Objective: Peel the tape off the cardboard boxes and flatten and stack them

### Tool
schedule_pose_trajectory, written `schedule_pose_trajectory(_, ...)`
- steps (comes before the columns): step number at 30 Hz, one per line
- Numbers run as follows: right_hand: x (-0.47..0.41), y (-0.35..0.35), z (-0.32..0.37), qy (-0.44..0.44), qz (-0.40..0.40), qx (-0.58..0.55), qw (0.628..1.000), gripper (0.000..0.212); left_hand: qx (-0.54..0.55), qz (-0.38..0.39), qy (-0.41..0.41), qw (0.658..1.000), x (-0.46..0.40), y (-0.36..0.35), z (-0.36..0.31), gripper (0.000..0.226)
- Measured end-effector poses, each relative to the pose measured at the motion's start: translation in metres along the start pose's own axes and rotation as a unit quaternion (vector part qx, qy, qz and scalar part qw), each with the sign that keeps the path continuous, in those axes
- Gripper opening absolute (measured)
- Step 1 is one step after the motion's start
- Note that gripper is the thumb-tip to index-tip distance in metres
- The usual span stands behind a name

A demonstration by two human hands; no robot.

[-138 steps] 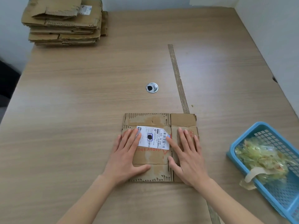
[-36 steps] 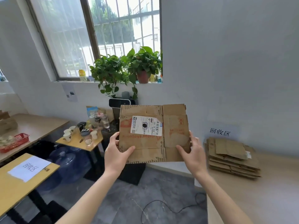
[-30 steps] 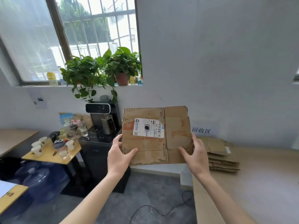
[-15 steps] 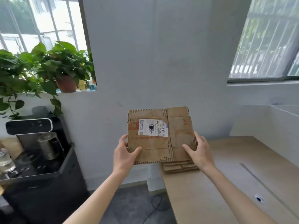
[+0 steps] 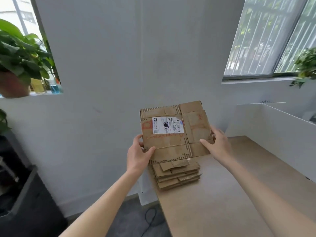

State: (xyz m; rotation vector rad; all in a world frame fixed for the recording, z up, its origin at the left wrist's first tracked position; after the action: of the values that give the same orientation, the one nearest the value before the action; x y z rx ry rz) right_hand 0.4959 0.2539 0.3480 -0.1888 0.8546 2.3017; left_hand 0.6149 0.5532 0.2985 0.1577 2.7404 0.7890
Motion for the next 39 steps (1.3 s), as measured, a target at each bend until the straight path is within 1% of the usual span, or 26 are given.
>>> schedule_pose_trajectory(3, -0.038, -0.015, -0.030, -0.014, 0.006, 0.010, 1.000, 0.072, 0.001, 0.012, 0.010, 1.000, -0.038, -0.037, 0.009, 0.075)
schedule_pose_trajectory(6, -0.077, -0.038, -0.072, -0.036, 0.021, 0.014, 0.999, 0.068, 0.010, 0.041, 0.034, 0.999, -0.074, -0.081, 0.026, 0.071)
schedule_pose_trajectory(9, -0.115, -0.069, -0.124, -0.063, 0.042, 0.010, 0.997, 0.066, 0.006, 0.064, 0.059, 0.996, -0.107, -0.130, 0.054, 0.064)
schedule_pose_trajectory(13, -0.151, -0.124, -0.205, -0.113, 0.095, -0.005, 0.989, 0.067, -0.025, 0.082, 0.094, 0.992, -0.139, -0.194, 0.104, 0.060)
schedule_pose_trajectory(17, -0.168, -0.180, -0.278, -0.164, 0.139, 0.004, 0.977, 0.067, -0.054, 0.102, 0.127, 0.985, -0.155, -0.247, 0.156, 0.059)
schedule_pose_trajectory(19, -0.173, -0.202, -0.307, -0.177, 0.158, 0.011, 0.971, 0.064, -0.068, 0.116, 0.150, 0.980, -0.158, -0.269, 0.182, 0.060)
schedule_pose_trajectory(22, -0.173, -0.230, -0.343, -0.180, 0.194, 0.016, 0.964, 0.057, -0.090, 0.135, 0.187, 0.969, -0.158, -0.294, 0.214, 0.066)
schedule_pose_trajectory(24, -0.169, -0.244, -0.364, -0.193, 0.213, 0.035, 0.957, 0.058, -0.114, 0.150, 0.194, 0.963, -0.155, -0.308, 0.226, 0.070)
schedule_pose_trajectory(29, -0.160, -0.265, -0.396, -0.226, 0.233, 0.056, 0.944, 0.064, -0.171, 0.161, 0.196, 0.952, -0.144, -0.329, 0.242, 0.077)
schedule_pose_trajectory(33, -0.162, -0.269, -0.401, -0.225, 0.233, 0.063, 0.944, 0.065, -0.221, 0.158, 0.182, 0.945, -0.141, -0.337, 0.239, 0.070)
schedule_pose_trajectory(36, -0.160, -0.269, -0.399, -0.217, 0.236, 0.091, 0.943, 0.065, -0.282, 0.168, 0.178, 0.928, -0.137, -0.338, 0.231, 0.068)
schedule_pose_trajectory(39, -0.161, -0.266, -0.392, -0.215, 0.230, 0.085, 0.945, 0.064, -0.351, 0.179, 0.153, 0.906, -0.135, -0.335, 0.224, 0.069)
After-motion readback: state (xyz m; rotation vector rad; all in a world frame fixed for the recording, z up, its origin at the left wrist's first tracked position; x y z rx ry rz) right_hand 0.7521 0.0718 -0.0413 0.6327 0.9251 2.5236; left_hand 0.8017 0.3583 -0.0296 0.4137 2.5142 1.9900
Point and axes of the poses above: each hand's wrist, its own x-axis away from the middle knuckle, its own y-axis out of the back of the hand, z = x × y, the point moved 3 cm from there along -x, towards the middle knuckle, and after that the axes turned 13 degrees about -x, right-handed, at the moved point
